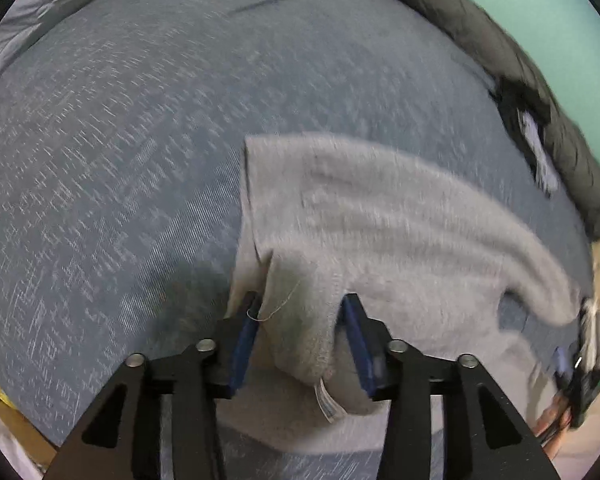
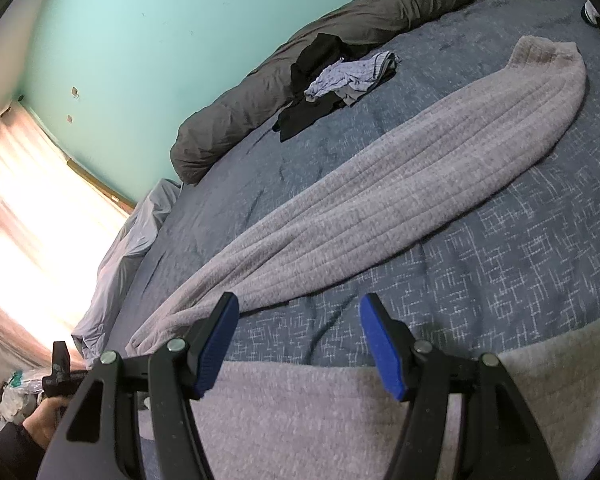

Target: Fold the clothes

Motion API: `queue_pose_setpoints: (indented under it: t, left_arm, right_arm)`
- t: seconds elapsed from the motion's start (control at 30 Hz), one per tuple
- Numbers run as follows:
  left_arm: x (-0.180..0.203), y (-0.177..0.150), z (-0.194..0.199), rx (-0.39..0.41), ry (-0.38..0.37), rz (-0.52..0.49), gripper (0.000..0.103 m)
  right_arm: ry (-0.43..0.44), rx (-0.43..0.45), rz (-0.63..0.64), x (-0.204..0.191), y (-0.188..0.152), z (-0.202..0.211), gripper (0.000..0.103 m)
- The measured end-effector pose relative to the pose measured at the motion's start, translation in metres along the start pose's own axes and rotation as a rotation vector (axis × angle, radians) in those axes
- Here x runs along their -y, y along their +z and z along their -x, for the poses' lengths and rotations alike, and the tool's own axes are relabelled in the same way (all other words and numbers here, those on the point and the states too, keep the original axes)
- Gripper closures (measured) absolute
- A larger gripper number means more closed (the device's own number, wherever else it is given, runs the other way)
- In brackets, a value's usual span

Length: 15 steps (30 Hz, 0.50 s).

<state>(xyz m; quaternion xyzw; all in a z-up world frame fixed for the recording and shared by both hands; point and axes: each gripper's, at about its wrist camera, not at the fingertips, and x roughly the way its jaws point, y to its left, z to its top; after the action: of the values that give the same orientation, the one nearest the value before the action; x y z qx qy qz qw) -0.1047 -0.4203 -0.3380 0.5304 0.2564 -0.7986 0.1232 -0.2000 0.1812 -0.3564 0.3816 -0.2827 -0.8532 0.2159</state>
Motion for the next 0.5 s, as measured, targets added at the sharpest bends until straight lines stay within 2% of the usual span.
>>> queue_pose_setpoints:
  t: [0.03, 0.07, 0.17, 0.3, 0.37, 0.5]
  left_arm:
    - [-0.002, 0.003, 0.001, 0.009, -0.002, 0.011, 0.038]
    - [-0.004, 0.007, 0.001, 0.018, -0.005, 0.021, 0.037]
    - [-0.003, 0.024, -0.002, 0.043, -0.013, 0.015, 0.037]
    - [-0.002, 0.027, -0.005, 0.023, -0.03, 0.026, 0.037]
    - [-0.004, 0.022, -0.003, 0.001, -0.015, -0.013, 0.037]
    - [-0.021, 0.018, 0.009, -0.005, -0.062, 0.05, 0.036]
  right_arm:
    - [-0.001, -0.004, 0.0, 0.0, -0.001, -0.001, 0.039]
    - [-0.003, -0.006, 0.001, 0.0, -0.001, -0.001, 0.039]
    - [-0.004, -0.01, 0.007, -0.001, -0.002, -0.002, 0.039]
    - [-0.004, -0.011, 0.009, 0.0, -0.001, -0.003, 0.039]
    - [-0.005, -0.012, 0.005, 0.001, 0.0, -0.005, 0.039]
    - [-0.009, -0.02, -0.016, 0.005, -0.001, -0.006, 0.039]
